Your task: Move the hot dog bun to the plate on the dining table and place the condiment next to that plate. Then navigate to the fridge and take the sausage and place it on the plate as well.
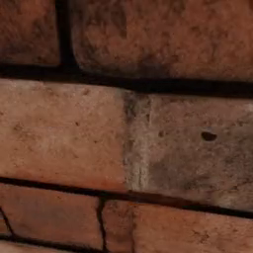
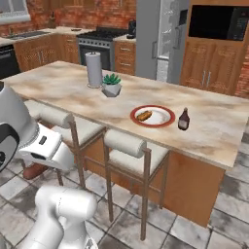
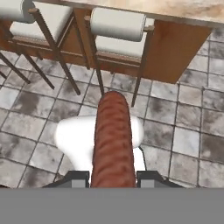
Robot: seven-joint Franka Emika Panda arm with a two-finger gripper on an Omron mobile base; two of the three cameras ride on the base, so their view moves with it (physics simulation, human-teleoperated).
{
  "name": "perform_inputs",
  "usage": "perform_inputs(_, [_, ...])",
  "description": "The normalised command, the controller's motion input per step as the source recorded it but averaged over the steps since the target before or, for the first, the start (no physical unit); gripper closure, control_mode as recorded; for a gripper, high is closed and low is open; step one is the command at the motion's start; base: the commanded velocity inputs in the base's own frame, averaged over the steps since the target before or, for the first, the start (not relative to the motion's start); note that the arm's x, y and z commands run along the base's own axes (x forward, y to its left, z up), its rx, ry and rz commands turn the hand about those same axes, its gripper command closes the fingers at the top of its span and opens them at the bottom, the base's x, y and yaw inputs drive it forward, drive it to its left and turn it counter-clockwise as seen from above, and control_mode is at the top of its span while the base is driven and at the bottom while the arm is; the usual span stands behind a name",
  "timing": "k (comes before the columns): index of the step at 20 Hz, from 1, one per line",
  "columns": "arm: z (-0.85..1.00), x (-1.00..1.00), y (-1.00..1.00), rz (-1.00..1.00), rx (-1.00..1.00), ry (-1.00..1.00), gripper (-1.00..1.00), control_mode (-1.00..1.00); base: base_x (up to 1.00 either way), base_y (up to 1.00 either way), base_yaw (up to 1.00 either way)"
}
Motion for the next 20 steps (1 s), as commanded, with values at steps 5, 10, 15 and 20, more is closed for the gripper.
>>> perform_inputs(5, [0.0,0.0,0.0,0.0,0.0,0.0,1.0,1.0,0.55,0.29,-0.45])
perform_inputs(10, [0.0,0.0,0.0,0.0,0.0,0.0,1.0,1.0,0.76,0.33,-0.37])
perform_inputs(15, [0.0,0.0,0.0,0.0,0.0,0.0,1.0,1.0,0.88,0.35,-0.3])
perform_inputs(20, [0.0,0.0,0.0,0.0,0.0,0.0,1.0,1.0,0.94,0.45,-0.24])
